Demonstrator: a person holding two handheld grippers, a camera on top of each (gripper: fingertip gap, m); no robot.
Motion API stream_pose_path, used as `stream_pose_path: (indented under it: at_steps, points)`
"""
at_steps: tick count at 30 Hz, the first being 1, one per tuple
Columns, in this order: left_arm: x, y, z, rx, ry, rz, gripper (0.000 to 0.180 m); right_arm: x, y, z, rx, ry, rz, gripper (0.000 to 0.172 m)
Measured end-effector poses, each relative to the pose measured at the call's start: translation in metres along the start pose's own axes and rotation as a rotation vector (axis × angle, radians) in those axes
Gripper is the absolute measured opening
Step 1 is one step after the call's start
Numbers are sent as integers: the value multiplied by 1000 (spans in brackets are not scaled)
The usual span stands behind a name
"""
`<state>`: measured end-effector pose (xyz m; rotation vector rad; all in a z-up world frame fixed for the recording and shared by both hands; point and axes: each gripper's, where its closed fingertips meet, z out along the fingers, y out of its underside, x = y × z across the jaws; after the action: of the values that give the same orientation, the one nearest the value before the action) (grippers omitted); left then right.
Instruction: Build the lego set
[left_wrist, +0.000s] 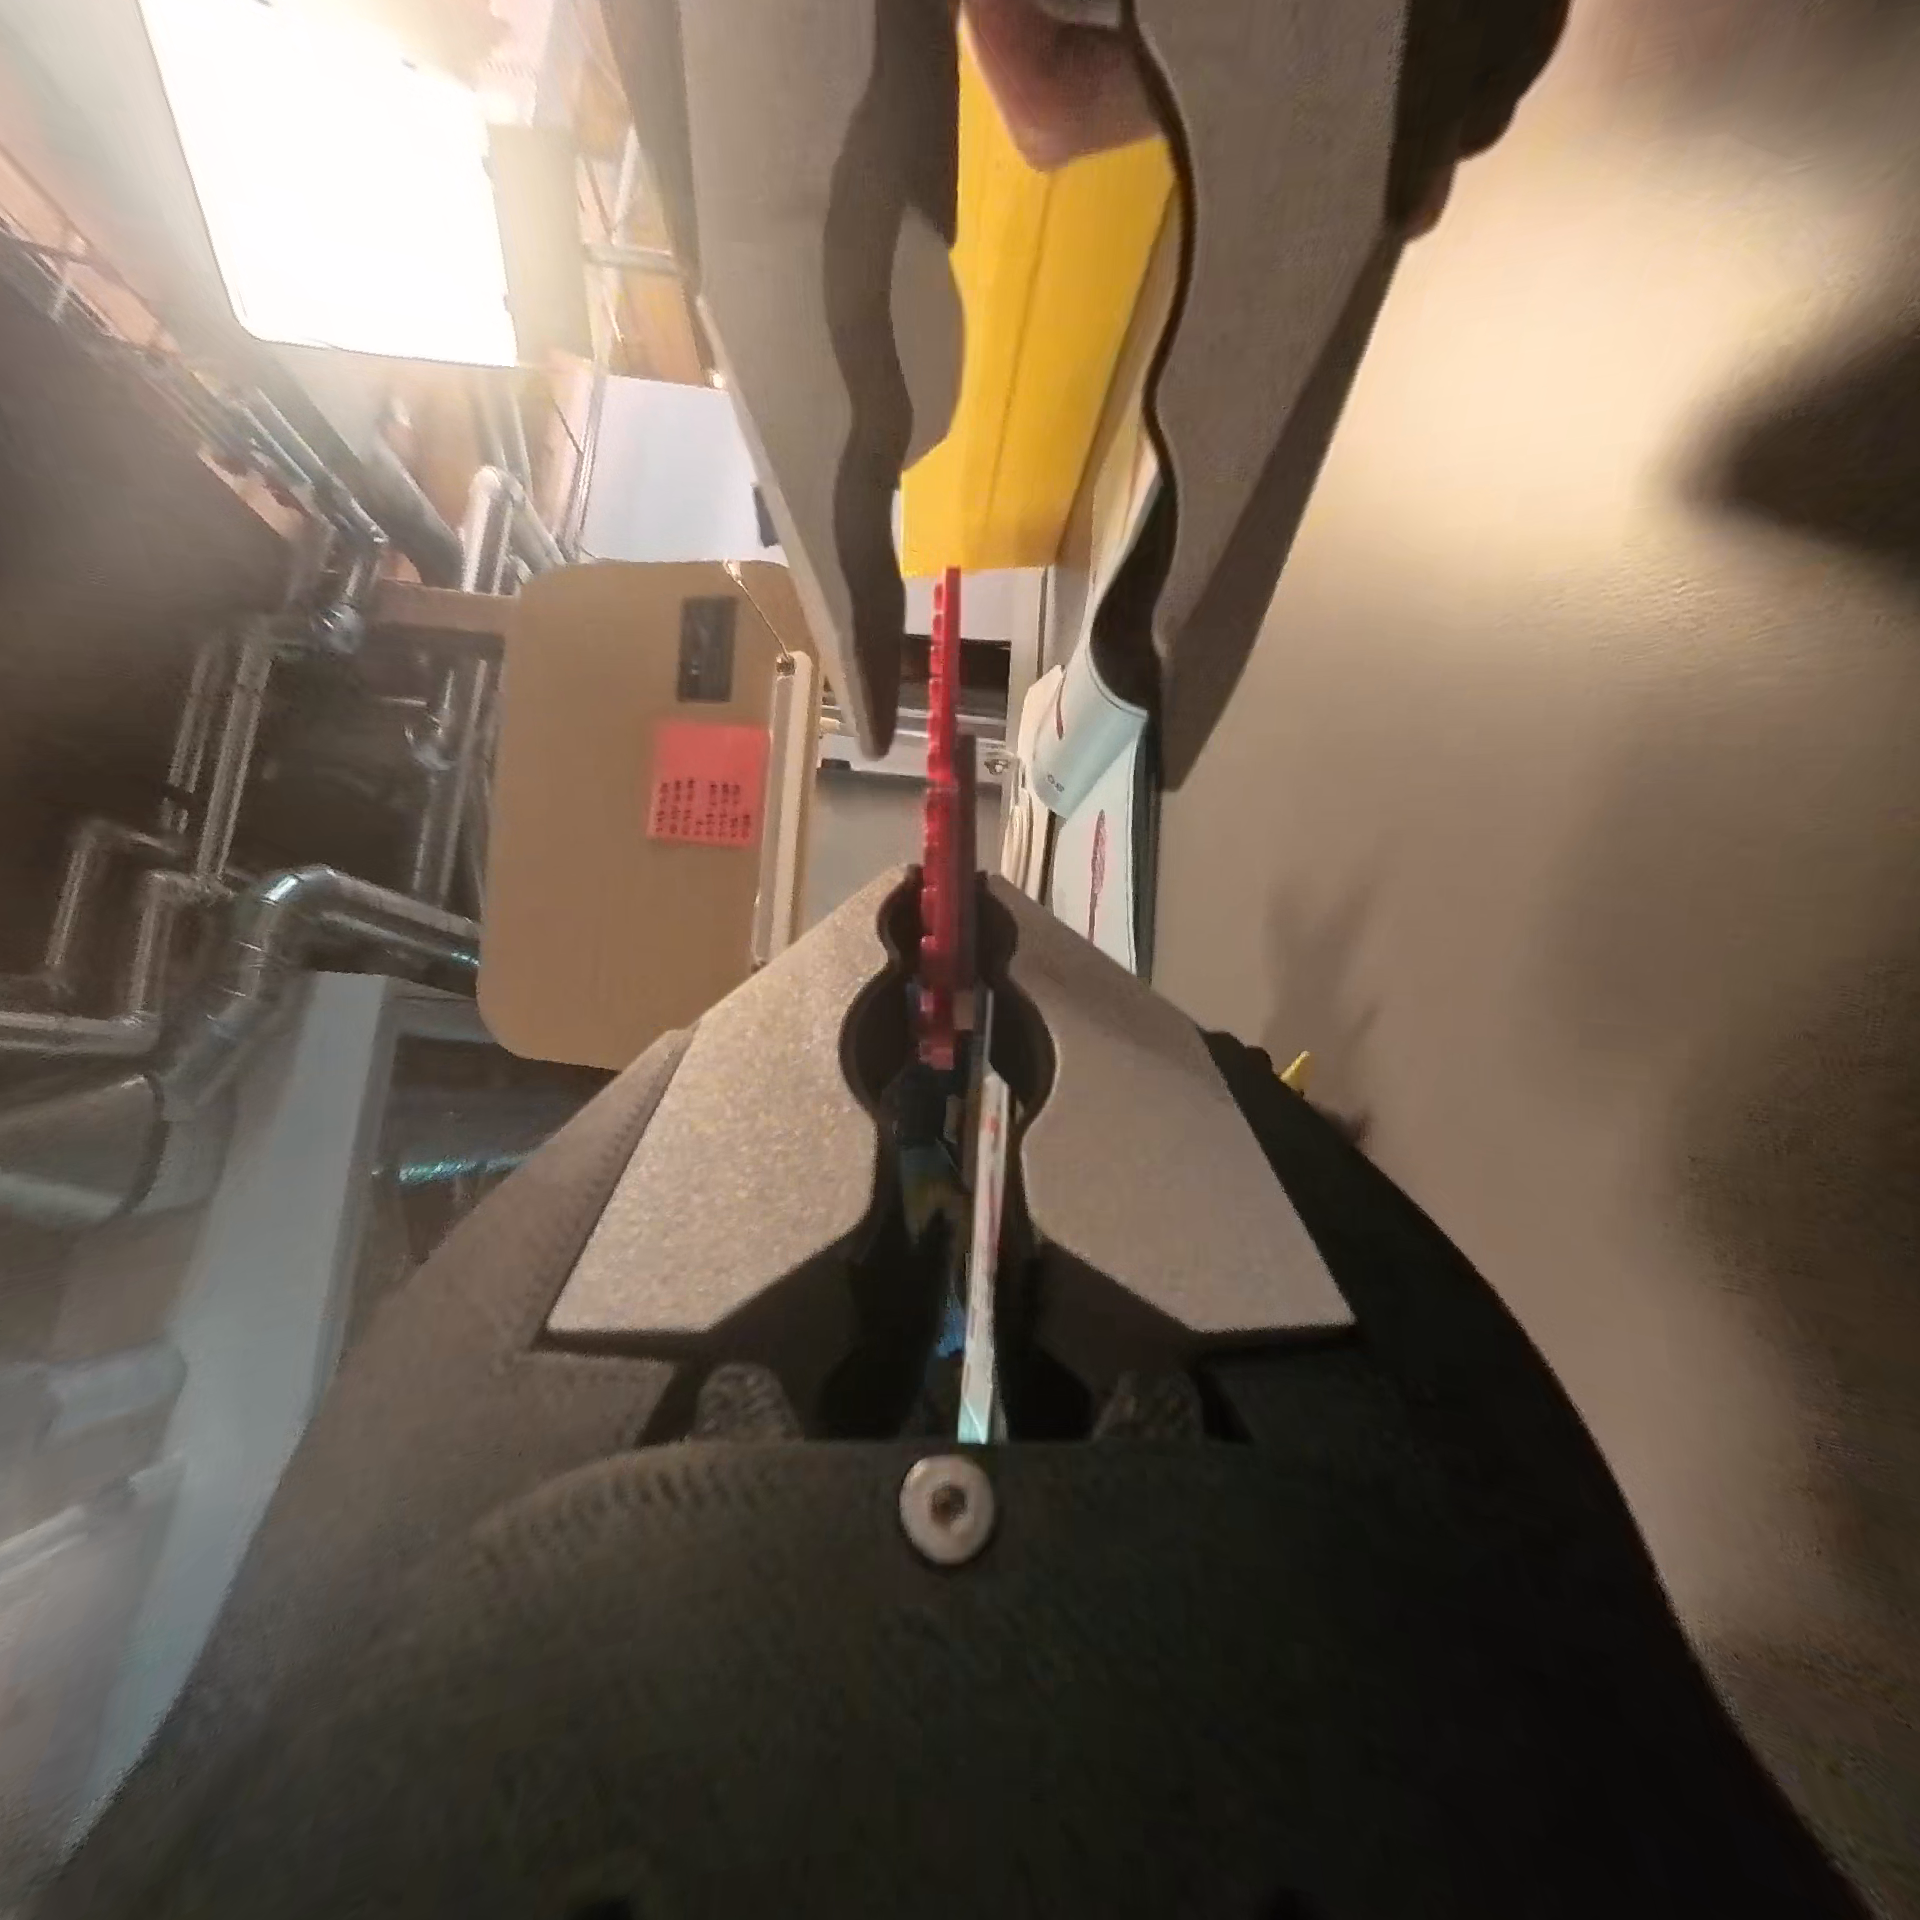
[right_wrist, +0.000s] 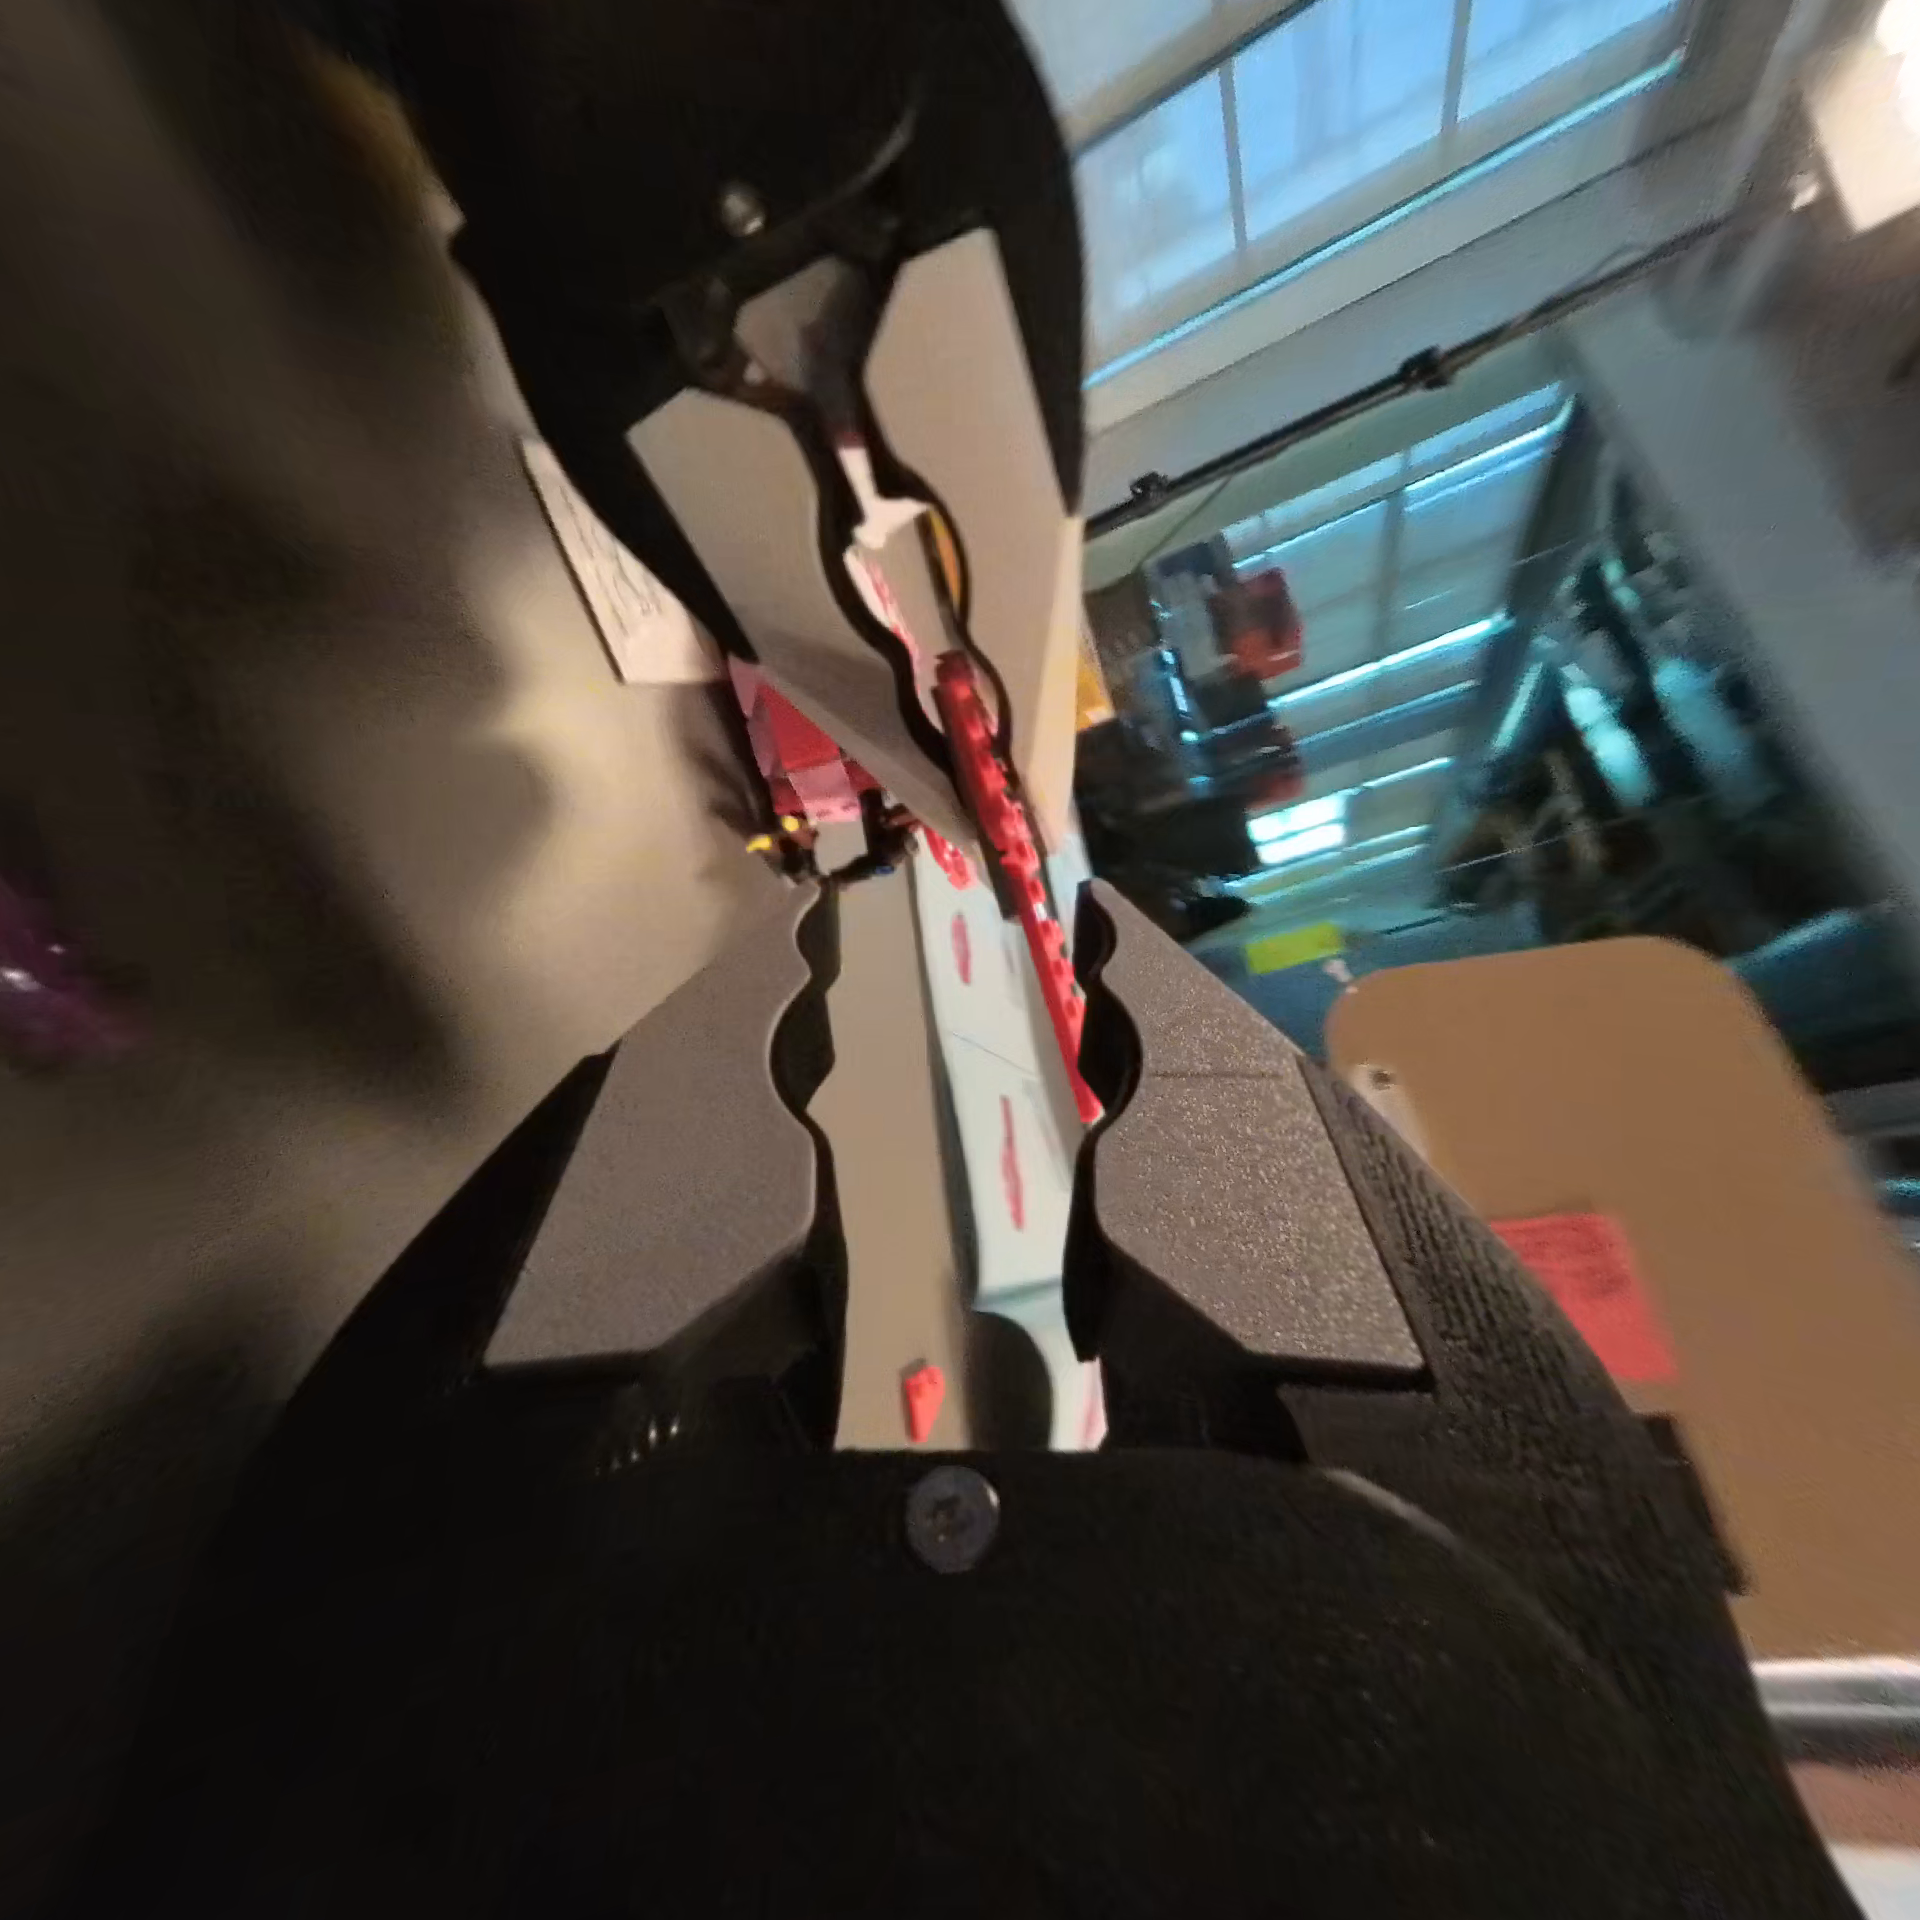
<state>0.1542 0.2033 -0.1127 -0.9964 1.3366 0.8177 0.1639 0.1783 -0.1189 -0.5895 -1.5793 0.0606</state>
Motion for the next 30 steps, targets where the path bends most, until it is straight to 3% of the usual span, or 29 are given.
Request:
stream_pose_path:
  at_steps: [5, 10, 21, 30]
  points:
    - [4, 1, 2, -16, 27, 1, 6, 7, 15, 8, -157, 117, -213, 27]
    - [7, 1, 2, -25, 43, 2, 6, 10, 14, 10, -192, 173, -309, 12]
    - [7, 2, 2, -38, 42, 13, 7, 10, 15, 12, -249, 193, -422, 5]
    - [8, 2, 2, -52, 41, 23, 6, 9, 17, 12, -277, 176, -402, 4]
